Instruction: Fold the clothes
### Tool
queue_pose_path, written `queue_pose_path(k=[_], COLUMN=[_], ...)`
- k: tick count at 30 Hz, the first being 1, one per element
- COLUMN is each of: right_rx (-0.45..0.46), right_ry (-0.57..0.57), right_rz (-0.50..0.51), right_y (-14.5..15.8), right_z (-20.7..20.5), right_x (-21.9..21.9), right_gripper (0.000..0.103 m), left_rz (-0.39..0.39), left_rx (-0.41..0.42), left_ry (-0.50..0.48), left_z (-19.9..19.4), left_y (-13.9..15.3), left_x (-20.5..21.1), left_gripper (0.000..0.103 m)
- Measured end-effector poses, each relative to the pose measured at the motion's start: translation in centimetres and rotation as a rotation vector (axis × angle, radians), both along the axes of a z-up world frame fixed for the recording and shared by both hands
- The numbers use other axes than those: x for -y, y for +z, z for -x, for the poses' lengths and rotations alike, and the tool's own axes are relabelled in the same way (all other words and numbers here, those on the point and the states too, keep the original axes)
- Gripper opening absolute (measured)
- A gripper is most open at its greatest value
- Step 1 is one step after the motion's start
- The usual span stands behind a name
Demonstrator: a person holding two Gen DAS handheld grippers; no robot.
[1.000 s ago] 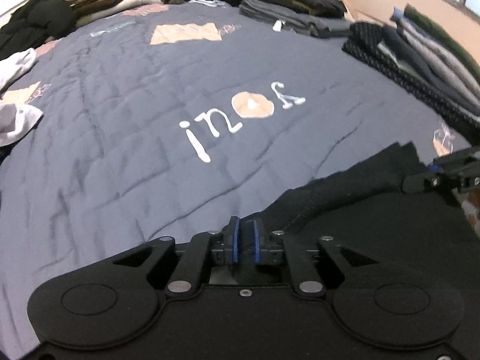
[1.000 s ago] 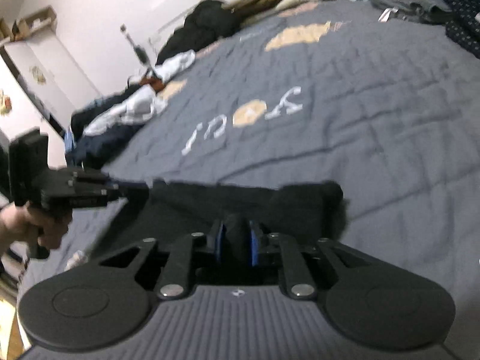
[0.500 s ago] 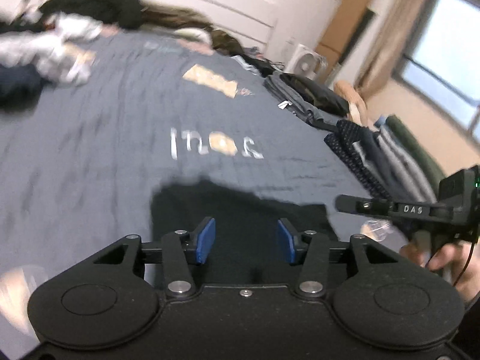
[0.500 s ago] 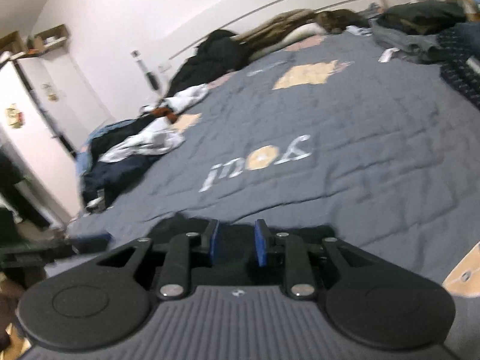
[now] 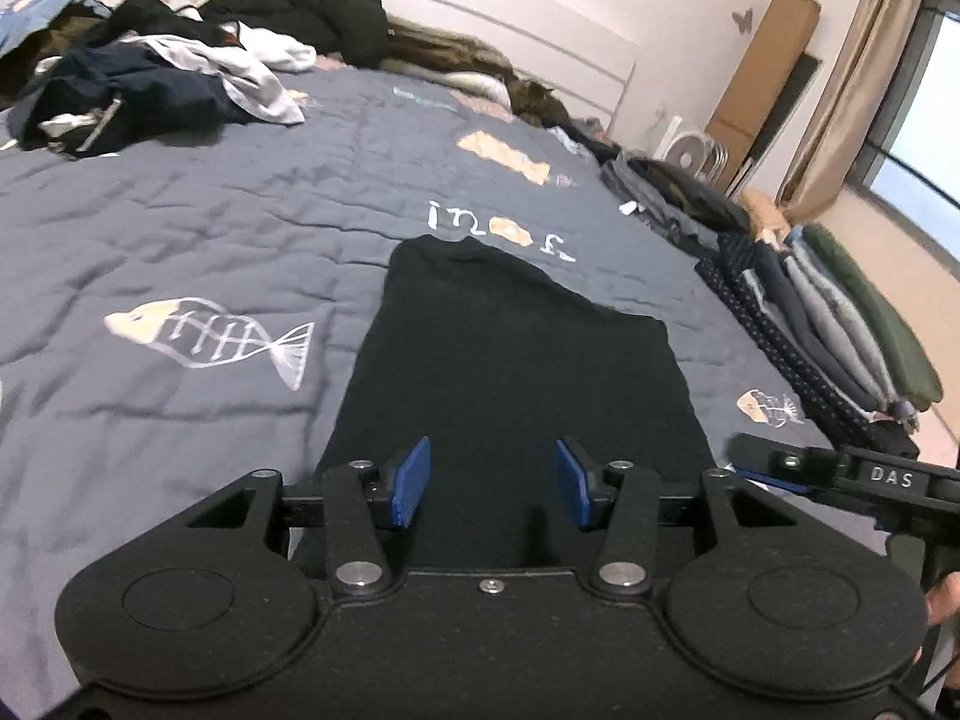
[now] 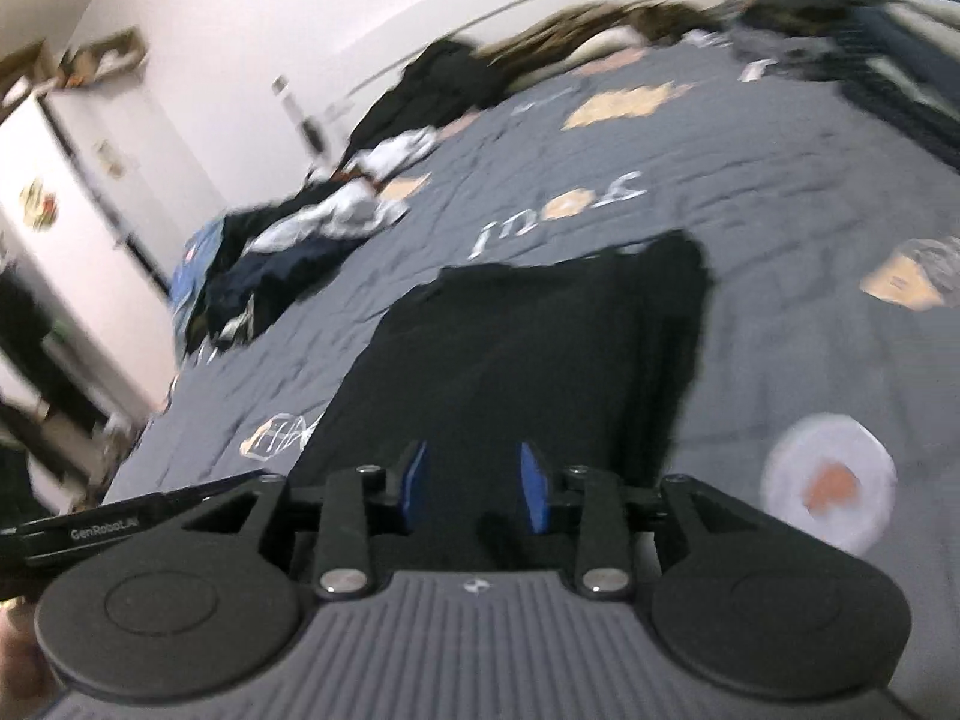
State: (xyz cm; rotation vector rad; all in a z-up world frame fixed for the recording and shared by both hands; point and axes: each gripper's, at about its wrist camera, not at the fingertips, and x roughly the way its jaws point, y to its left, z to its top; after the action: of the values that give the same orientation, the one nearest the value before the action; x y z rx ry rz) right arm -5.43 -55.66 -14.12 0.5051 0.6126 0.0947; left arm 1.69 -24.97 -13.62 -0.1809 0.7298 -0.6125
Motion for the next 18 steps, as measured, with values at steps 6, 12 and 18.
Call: queue_pose_path(k=[6, 12, 18], right_rx=[0.005, -0.038, -0.074], right_ry=[-0.083, -0.109, -0.123], right_rz=[-0.015, -0.040, -0.020], right_y=[0.0, -0.5, -1.5], right_z=[4.7, 7.0, 7.5], right_x=[0.9, 0.7, -0.2], right_gripper=[0.046, 0.050, 0.051], left_rz=[-0.171, -0.459, -0.727], left_rx=[0.177, 0.430, 0.601], left_ry=[-0.092, -0.269, -0.379], left_z=[4.4, 9.5, 11.5], left_y=[1.1, 0.6, -2.3], left_x=[-0.9, 1.4, 3.8], left_gripper=[0.060, 0.064, 0.063])
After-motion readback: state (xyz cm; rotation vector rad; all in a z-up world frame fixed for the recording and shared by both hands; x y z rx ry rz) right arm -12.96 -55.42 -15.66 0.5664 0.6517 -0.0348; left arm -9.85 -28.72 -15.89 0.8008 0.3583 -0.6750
